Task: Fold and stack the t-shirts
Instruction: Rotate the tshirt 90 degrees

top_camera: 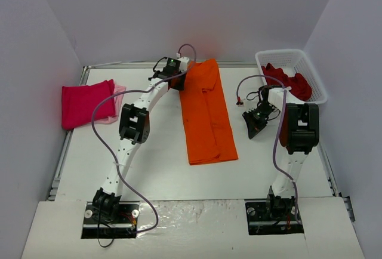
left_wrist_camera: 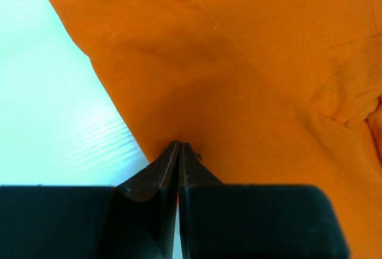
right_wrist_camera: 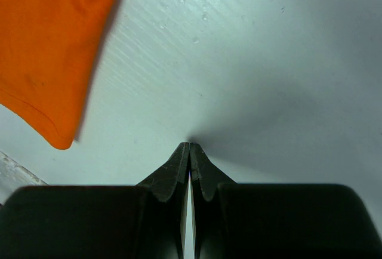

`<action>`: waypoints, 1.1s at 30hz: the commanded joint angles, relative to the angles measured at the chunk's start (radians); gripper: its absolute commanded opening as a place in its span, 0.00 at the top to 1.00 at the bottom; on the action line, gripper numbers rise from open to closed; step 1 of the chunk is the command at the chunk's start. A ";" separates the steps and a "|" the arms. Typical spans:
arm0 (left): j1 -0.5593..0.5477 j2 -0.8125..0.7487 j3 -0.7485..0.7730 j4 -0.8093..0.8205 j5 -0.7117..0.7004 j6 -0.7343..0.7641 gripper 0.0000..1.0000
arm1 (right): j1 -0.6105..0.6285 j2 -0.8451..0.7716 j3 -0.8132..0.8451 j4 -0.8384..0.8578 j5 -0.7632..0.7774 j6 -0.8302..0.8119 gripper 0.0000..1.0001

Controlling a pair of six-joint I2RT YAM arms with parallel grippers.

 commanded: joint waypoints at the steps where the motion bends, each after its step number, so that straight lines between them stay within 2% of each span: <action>1: 0.031 -0.049 -0.034 -0.119 -0.032 0.028 0.98 | 0.028 0.024 0.029 -0.065 -0.002 0.005 1.00; 13: 0.061 -0.069 -0.042 -0.128 -0.047 0.067 0.98 | 0.043 0.037 0.032 -0.072 -0.003 0.002 1.00; 20: 0.063 -0.027 0.035 -0.146 -0.056 0.070 0.98 | 0.045 0.044 0.031 -0.074 -0.005 -0.001 1.00; 33: 0.049 0.065 0.157 -0.087 -0.108 0.094 0.97 | 0.048 0.103 0.048 -0.086 0.010 -0.001 1.00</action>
